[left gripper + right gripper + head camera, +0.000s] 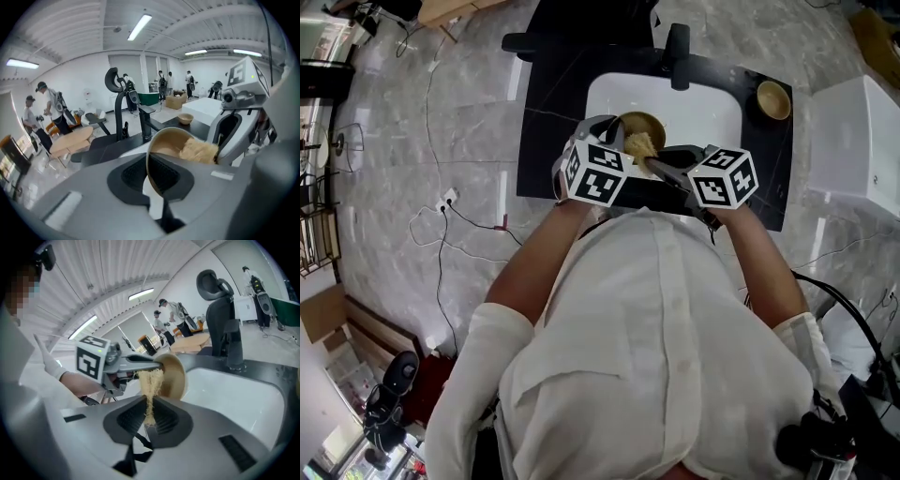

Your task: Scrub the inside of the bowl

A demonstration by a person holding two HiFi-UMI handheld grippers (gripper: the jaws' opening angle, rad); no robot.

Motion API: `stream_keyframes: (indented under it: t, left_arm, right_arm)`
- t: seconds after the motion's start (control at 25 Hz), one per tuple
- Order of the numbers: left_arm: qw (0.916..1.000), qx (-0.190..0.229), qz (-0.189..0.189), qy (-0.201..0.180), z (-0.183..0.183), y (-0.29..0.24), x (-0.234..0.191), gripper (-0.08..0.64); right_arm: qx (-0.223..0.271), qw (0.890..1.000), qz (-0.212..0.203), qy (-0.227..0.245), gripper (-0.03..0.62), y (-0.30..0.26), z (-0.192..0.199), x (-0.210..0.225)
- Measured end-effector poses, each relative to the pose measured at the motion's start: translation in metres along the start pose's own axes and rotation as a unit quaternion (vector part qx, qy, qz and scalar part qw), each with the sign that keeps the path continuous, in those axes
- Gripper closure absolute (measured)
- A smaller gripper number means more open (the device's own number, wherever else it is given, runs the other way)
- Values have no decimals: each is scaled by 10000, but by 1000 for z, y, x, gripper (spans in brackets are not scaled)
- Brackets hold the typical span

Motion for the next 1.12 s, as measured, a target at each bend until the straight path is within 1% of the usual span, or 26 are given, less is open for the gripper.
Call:
stream_keyframes:
  t: [0.08,0.12,0.16,0.24,0.32,0.36,0.4,0.48,0.56,0.68,0.72,0.76,0.8,0.88,0.96,1.0,1.08,1.12]
  left_arm:
    - [9979,28,471,447,3,2,-8,548]
    - [9944,65,776,710,4,3,-11,548]
    - [9889,115,1108,985,6,4,-14,548]
    - [9728,252,1765,1481,8,6,-17,548]
    - [9520,451,2383,1866,10,11,-19,549]
    - [9392,581,2725,2007,9,14,-19,549]
    - [9242,729,3104,2104,8,18,-16,549]
    - [8922,989,3847,2148,3,28,-7,549]
    - [8658,1133,4432,2030,-2,37,7,549]
    - [8342,1195,5026,1930,-7,47,23,549]
    - [8259,1165,5172,1920,-8,49,28,549]
    - [8194,1121,5294,1893,-9,51,33,549]
    - [8153,1069,5380,1854,-9,52,37,549]
    - [8134,961,5453,1782,-8,50,42,549]
    - [8145,883,5460,1752,-5,47,44,549]
    - [8164,839,5435,1761,-3,45,44,549]
    - [8205,764,5358,1842,1,41,42,549]
    - [8202,770,5337,1912,3,38,41,549]
  right_arm:
    - [359,9991,-137,186,558,22,-3,-6]
    - [547,9980,-187,245,558,35,-5,-7]
    - [730,9967,-206,274,558,47,-7,-6]
    - [1107,9933,-116,296,558,72,-11,-1]
    - [1475,9886,62,299,558,94,-16,8]
    - [1589,9868,131,291,558,102,-17,13]
    - [1627,9861,181,291,558,107,-18,18]
    - [1531,9873,236,349,558,109,-18,25]
    - [1404,9888,208,462,558,105,-19,25]
    - [1231,9899,43,694,558,93,-22,17]
    - [1160,9901,-5,786,558,89,-23,12]
    - [1093,9901,-56,879,558,85,-23,8]
    - [1037,9898,-109,970,558,83,-23,4]
    - [961,9888,-185,1126,558,79,-23,-2]
    - [917,9879,-195,1236,558,80,-23,-5]
    - [910,9874,-187,1280,558,82,-23,-5]
    - [929,9860,-155,1373,558,87,-24,-7]
    - [941,9852,-133,1426,558,90,-23,-8]
Point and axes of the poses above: the fingertips, and each gripper's own axes: y backward along the fingers, x to its right, z out of its underside, the point moved 4 cm from there along y, backward along the fingers, and after that the axes turned 14 degrees about -x, right-handed, at the moved point
